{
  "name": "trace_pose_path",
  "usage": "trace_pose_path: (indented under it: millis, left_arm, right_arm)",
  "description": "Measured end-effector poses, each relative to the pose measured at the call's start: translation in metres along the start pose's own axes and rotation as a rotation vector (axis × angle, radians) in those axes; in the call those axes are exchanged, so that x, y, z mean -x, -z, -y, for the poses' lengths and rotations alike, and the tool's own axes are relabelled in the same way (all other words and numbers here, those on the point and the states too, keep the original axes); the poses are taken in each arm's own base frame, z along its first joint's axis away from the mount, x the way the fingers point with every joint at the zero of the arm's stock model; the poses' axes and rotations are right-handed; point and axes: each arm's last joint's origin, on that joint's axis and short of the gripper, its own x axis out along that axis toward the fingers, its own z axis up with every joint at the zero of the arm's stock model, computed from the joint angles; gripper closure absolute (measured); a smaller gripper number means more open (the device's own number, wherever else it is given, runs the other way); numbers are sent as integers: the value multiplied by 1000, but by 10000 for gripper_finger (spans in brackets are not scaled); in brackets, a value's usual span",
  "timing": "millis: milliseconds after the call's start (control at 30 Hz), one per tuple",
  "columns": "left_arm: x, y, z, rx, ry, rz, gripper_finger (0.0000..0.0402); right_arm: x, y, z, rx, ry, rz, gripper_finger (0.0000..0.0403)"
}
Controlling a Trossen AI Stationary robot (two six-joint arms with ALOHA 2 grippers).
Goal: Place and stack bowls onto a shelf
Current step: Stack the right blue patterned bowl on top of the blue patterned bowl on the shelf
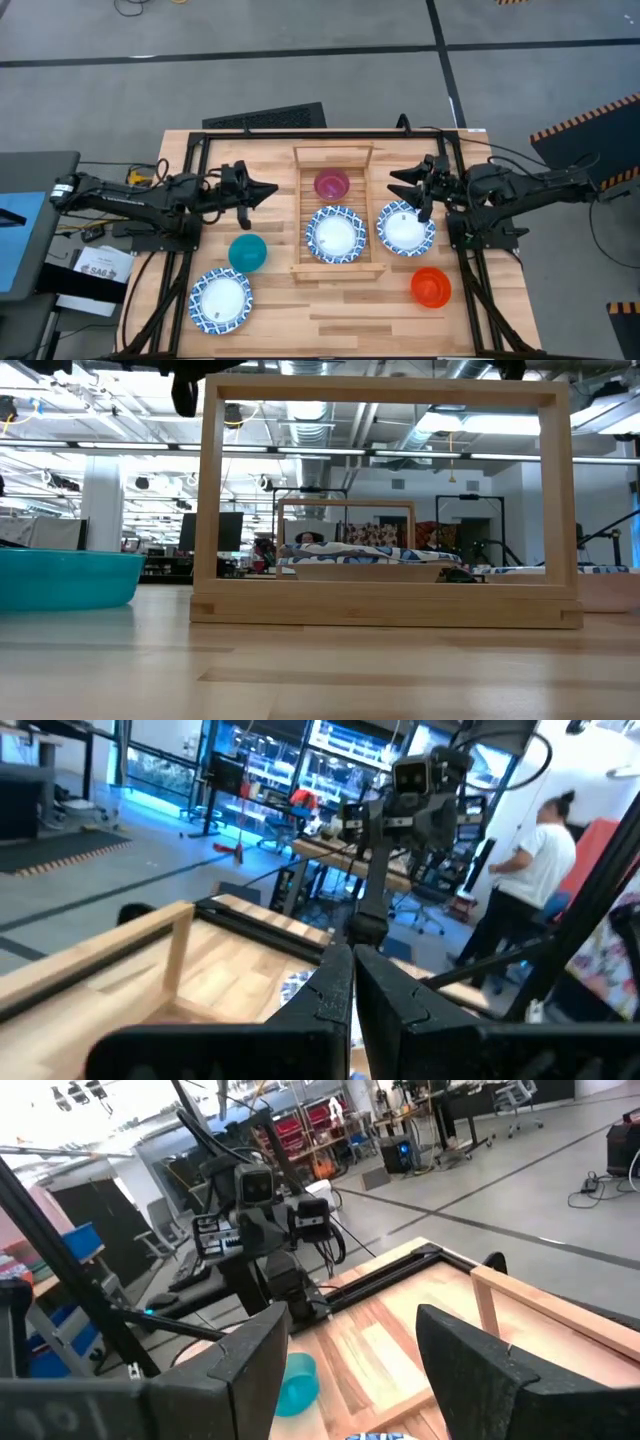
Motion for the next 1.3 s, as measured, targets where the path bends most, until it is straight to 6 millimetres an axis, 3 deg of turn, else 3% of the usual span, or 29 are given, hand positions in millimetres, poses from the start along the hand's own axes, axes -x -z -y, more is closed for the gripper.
trace_pose_path:
  millis: [467, 567, 667, 767, 933, 1133, 1300]
  left_arm:
    - [10, 1, -4, -75, -23, -69, 401]
    - [10, 1, -4, -80, -23, -69, 401]
    - [10, 2, -4, -82, -25, -76, 401]
    - [10, 2, -4, -86, -40, -81, 401]
    - [10, 2, -5, -103, -66, -75, 401]
    - [10, 2, -6, -106, -76, -72, 401]
    - [10, 2, -5, -105, -76, -72, 401]
  right_arm:
    - [-22, 16, -4, 16, 37, -80, 155]
    - [-28, 9, -7, -69, 100, -164, 155]
    - [-29, 6, -4, -120, 261, -364, 155]
    - [-25, 12, 7, -140, 501, -592, 155]
    - [-9, 40, 34, -197, 836, -955, 155]
    - [1, 79, 65, -286, 888, -1103, 155]
    - [5, 91, 87, -315, 895, -1123, 155]
